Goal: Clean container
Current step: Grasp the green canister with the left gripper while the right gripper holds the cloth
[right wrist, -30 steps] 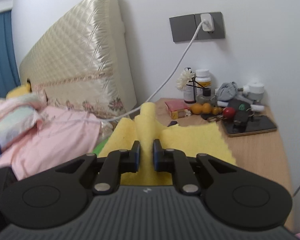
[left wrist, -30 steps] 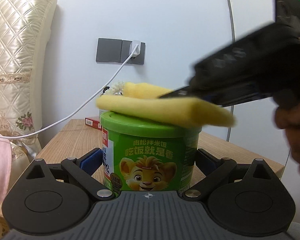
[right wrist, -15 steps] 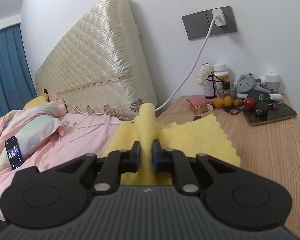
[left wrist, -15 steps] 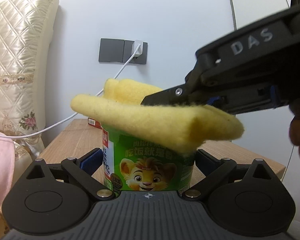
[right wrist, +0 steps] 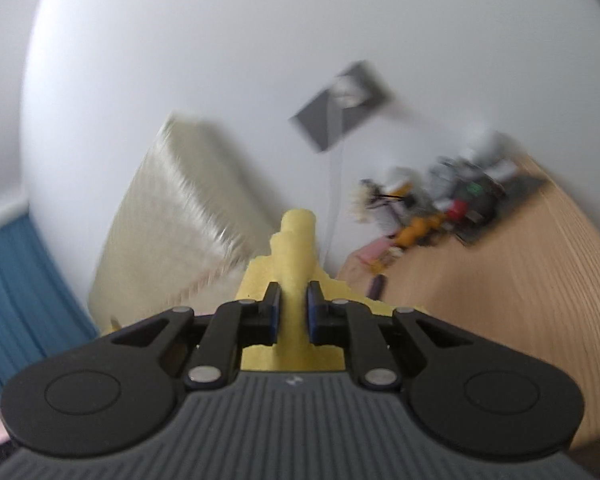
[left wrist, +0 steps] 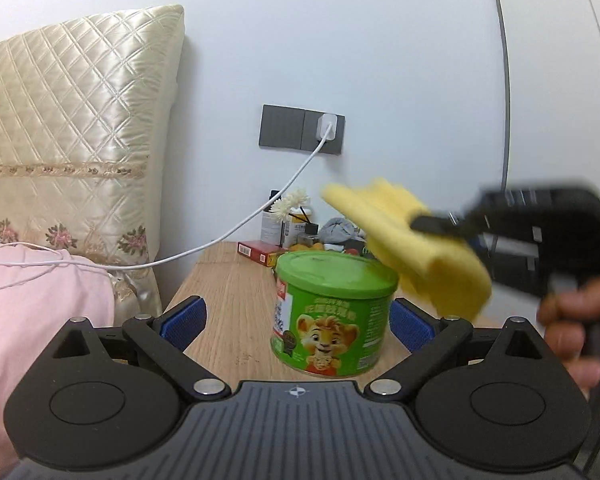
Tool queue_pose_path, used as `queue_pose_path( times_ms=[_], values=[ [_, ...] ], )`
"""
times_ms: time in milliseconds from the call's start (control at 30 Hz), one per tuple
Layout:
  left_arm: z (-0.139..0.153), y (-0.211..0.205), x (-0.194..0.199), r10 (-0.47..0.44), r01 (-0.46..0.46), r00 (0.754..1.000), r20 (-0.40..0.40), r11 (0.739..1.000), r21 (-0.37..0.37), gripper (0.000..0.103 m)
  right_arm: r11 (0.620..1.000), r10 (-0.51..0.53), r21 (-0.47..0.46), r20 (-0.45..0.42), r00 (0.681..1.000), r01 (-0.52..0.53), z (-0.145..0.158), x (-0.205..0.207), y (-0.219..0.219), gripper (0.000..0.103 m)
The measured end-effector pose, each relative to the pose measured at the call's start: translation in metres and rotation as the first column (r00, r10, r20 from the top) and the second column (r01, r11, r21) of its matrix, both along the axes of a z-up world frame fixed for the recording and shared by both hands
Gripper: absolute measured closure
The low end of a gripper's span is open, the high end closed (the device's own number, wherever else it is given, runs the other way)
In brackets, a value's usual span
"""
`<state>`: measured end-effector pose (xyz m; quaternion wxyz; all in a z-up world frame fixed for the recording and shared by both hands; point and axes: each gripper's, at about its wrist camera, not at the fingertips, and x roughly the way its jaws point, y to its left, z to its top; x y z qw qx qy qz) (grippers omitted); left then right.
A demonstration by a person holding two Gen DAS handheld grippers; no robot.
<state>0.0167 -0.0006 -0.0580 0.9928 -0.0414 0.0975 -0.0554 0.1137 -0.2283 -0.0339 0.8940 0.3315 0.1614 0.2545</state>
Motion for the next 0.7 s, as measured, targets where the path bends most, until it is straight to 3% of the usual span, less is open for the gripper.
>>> queue_pose_path(
  times_ms=[133, 267, 433, 700],
  values=[
    [0.022, -0.005, 0.007, -0.002, -0.001, 0.999, -0.032, 0.995, -0.099, 0.006, 0.988, -0.035, 0.148, -0.028, 0.999, 0.039, -0.02, -0.012, -0.028, 0.089],
    [0.032, -0.008, 0.027, -0.012, -0.005, 0.996, -0.087, 0.98, -0.199, 0.019, 0.963, -0.024, 0.267, -0.039, 0.999, 0.033, -0.036, -0.012, -0.04, 0.089],
    [0.024, 0.003, 0.069, -0.014, -0.052, 0.981, -0.196, 0.943, -0.329, 0.029, 0.955, -0.006, 0.296, -0.076, 0.997, 0.028, -0.043, -0.003, -0.035, 0.089],
    [0.015, 0.016, 0.093, -0.036, -0.069, 0.966, -0.254, 0.918, -0.391, 0.031, 0.939, 0.025, 0.342, -0.133, 0.991, 0.022, -0.055, 0.012, -0.025, 0.089]
  ],
)
